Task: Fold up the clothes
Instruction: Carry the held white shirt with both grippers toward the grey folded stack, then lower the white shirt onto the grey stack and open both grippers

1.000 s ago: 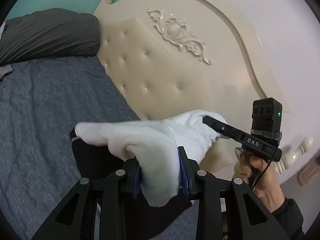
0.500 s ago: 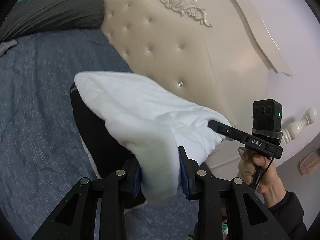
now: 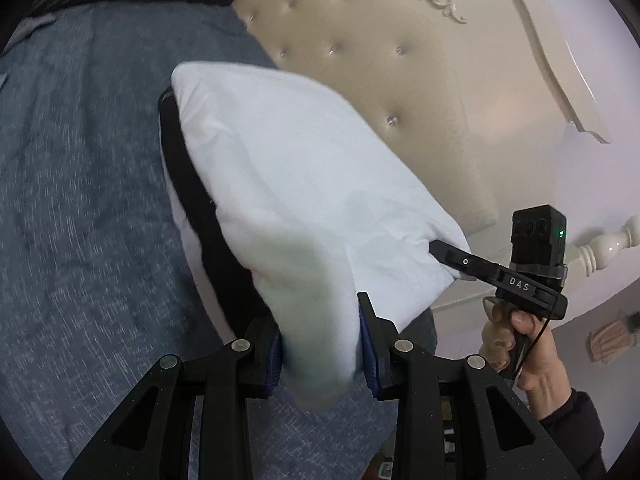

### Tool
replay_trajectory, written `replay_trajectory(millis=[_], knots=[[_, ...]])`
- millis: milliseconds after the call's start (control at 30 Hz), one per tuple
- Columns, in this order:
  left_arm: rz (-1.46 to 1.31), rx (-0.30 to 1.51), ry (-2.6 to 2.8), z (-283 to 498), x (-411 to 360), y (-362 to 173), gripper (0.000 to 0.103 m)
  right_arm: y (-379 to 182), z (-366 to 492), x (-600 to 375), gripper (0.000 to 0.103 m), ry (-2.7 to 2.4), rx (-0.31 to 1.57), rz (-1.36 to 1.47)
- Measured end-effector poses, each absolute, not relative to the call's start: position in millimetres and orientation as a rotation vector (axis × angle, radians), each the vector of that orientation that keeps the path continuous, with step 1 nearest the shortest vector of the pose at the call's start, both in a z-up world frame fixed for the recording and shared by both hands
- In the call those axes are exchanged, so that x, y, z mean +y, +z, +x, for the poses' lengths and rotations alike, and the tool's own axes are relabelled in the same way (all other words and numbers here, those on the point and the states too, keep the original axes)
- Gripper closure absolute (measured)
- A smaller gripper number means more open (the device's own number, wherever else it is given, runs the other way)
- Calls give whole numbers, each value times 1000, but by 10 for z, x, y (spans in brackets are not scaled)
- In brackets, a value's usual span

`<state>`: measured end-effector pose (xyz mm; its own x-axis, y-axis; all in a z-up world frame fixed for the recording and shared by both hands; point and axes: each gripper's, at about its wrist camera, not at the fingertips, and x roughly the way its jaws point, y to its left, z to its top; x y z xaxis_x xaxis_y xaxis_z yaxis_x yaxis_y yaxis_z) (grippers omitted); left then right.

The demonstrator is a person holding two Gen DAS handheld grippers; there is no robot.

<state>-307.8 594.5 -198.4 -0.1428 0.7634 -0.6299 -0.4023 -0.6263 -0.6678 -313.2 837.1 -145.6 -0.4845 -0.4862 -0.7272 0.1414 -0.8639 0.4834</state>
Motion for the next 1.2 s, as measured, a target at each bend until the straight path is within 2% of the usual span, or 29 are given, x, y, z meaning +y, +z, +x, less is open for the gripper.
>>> replay_trajectory(millis=[233,300,433,633,667,700,767,867,967,1200], knots=[[-1328,-449,1856,-2971,5811,-2054,65,-1627,-3103,8520,85,-2382,-617,1376],[-1316,-445,1869,-2954,5745,-2005,65,-1596,-3084,8592,67,-2431,-625,1384],[-1272,-411,1918,-2896,5633,-1842,65,-1462,-3006,8806,66,-2545,-682,1321],[-1156,-341,2031,-2886,5597,-1525,65,-1116,-2973,8563,66,-2561,-573,1155],[-1150,-330,2035,-2897,5625,-1495,65,-1108,-3012,8486,67,-2548,-542,1157],[-1150,-317,2035,-2908,5670,-1490,65,-1124,-3046,8414,75,-2534,-514,1168],[-1162,-288,2024,-2931,5784,-1518,66,-1196,-3122,8290,85,-2511,-469,1202],[-1177,-235,2018,-2913,5969,-1634,66,-1393,-3195,8222,89,-2513,-437,1278],[-1197,-194,2014,-2848,6060,-1778,66,-1607,-3205,8327,101,-2543,-490,1317],[-1196,-143,2006,-2778,6125,-1959,66,-1845,-3122,8548,103,-2589,-697,1214]])
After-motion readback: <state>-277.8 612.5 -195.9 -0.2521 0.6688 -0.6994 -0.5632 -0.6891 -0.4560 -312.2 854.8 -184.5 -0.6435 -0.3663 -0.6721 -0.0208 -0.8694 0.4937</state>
